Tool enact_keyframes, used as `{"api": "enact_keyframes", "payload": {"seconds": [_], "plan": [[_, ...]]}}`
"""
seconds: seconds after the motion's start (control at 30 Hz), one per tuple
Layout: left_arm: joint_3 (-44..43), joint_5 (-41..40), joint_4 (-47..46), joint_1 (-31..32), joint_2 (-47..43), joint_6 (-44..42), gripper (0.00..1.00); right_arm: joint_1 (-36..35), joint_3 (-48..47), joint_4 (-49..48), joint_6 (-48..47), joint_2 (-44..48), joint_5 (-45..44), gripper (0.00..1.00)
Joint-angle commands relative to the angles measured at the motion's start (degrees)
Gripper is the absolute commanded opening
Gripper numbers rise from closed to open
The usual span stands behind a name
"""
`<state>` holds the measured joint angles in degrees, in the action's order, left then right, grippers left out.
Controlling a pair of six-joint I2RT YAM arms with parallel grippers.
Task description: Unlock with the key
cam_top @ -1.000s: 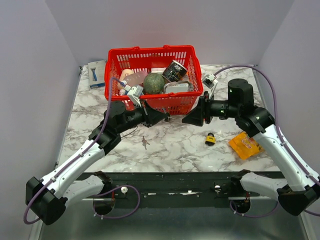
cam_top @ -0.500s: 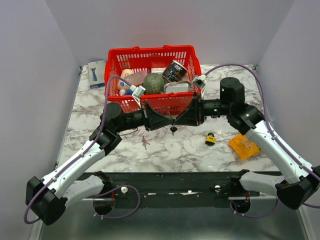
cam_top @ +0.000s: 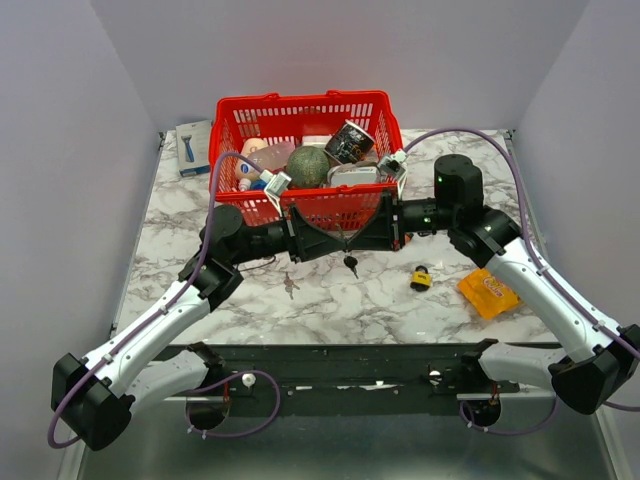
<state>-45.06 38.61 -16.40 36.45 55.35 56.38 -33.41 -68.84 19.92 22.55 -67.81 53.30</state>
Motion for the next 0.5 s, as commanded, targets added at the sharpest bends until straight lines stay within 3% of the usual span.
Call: {"api": "enact_keyframes", "payload": {"seconds": [0.0,0.13,0.17,0.2,0.23,0.27,0.33,0.47], "plan": [[-0.12,0.68,-1.88,-0.23,-0.77,-0.57,0.00,-0.61,0.99,-1.90,1.01,-0.30,3.30,0.05],[-0.64,0.50,-0.83,-0.15,-0.60,-0.92,0.00,-0.61,1.07,-2.26,1.27,-0.22,3.22,0.01],[-0.91,0.24,-0.04,-0.23,-0.60,-1.36,0.07,-0.61,1.16,-2.17,1.27,-0.13,2.78,0.01],[-1.43,-0.11,0.75,-0.15,-0.60,-1.71,0.20,-0.61,1.16,-2.17,1.19,0.05,2.69,0.01],[-1.52,-1.42,2.06,-0.15,-0.77,-2.06,0.52,-0.61,1.16,-1.82,1.10,0.22,2.60,0.01],[-1.61,-2.22,2.51,-0.23,-1.03,-2.50,0.68,-0.61,1.16,-1.47,1.01,0.22,2.51,0.01],[-1.61,-3.97,4.00,-0.15,-1.65,-2.94,0.85,-0.61,0.99,-0.33,0.66,0.05,2.69,0.01],[-1.70,-5.91,4.98,-0.15,-2.09,-3.56,0.82,-0.61,-0.07,2.40,-0.83,-0.22,3.13,0.01]]}}
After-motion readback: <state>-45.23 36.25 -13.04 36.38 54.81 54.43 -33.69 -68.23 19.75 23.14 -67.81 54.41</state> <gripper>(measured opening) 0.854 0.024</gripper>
